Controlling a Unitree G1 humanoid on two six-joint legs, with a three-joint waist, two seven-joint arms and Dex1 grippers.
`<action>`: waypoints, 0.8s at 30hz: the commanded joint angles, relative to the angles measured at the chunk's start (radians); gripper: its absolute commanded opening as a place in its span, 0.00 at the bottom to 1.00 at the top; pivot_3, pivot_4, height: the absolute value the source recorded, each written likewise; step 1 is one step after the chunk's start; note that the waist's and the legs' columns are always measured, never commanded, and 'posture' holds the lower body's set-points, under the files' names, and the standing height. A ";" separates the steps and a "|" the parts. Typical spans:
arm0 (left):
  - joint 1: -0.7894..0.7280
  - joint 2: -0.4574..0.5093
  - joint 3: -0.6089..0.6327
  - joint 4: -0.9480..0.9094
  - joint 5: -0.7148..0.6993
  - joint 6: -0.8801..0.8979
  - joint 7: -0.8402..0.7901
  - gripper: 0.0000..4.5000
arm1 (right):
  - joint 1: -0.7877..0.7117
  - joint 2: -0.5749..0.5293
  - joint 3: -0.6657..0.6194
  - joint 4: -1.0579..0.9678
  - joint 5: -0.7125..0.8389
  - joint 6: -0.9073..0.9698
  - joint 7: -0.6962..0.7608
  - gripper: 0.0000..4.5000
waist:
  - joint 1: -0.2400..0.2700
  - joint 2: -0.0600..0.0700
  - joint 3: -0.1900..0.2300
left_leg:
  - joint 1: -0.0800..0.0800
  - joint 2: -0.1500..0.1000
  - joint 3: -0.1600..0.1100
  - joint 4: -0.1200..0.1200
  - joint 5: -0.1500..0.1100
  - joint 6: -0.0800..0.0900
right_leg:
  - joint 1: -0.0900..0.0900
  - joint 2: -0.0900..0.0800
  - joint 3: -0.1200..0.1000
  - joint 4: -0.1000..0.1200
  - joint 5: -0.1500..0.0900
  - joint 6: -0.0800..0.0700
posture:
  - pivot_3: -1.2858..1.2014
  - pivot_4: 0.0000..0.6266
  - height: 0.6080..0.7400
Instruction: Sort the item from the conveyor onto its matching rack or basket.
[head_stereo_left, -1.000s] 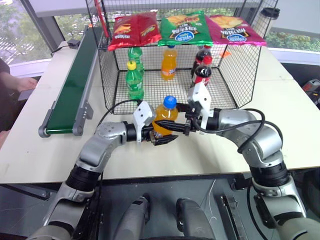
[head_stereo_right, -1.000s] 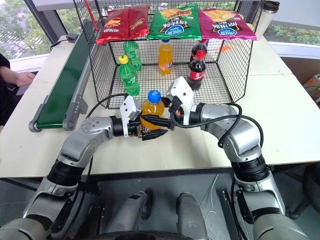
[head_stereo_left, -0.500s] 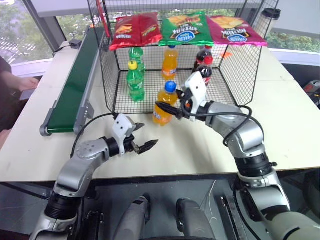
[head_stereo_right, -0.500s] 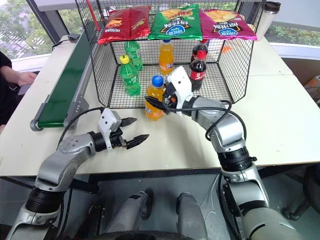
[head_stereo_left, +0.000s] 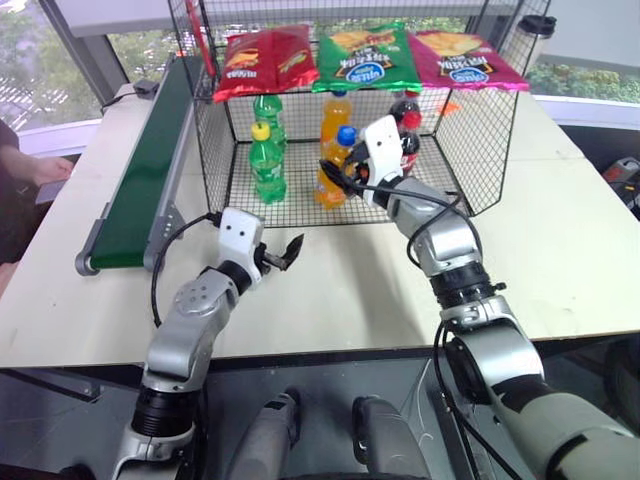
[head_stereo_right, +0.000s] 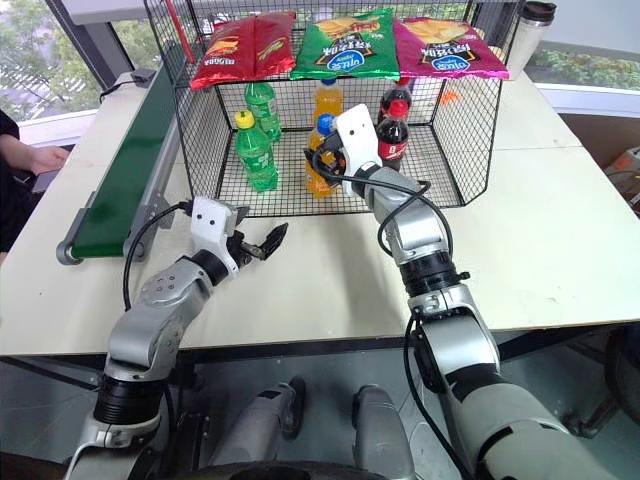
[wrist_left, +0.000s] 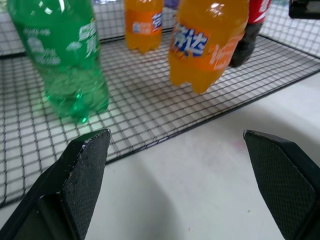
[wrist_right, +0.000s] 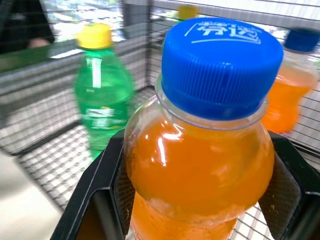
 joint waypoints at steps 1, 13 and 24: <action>-0.001 0.005 0.001 -0.048 0.013 -0.020 0.008 0.98 | -0.068 0.019 -0.030 0.017 -0.008 -0.080 0.001 0.57 | 0.000 0.000 0.000 | 0.000 0.000 0.000 0.000 0.000 0.000 | 0.000 0.000 0.000 0.000 0.000 0.000 | 0.52 0.24 0.98; 0.004 0.021 0.008 -0.028 0.031 -0.034 0.008 0.98 | -0.157 0.051 -0.045 0.278 -0.057 -0.254 -0.007 0.57 | -0.002 0.000 0.000 | 0.000 0.000 0.000 0.000 0.000 0.000 | 0.000 0.000 0.000 0.000 0.000 0.000 | 0.52 0.24 0.98; 0.007 0.020 0.005 -0.026 0.033 -0.036 0.006 1.00 | -0.159 0.047 -0.044 0.309 -0.073 -0.247 0.037 0.80 | -0.003 0.000 0.000 | 0.000 0.000 0.000 0.000 0.000 -0.001 | 0.000 0.001 0.000 0.000 0.000 0.000 | 0.52 0.24 0.98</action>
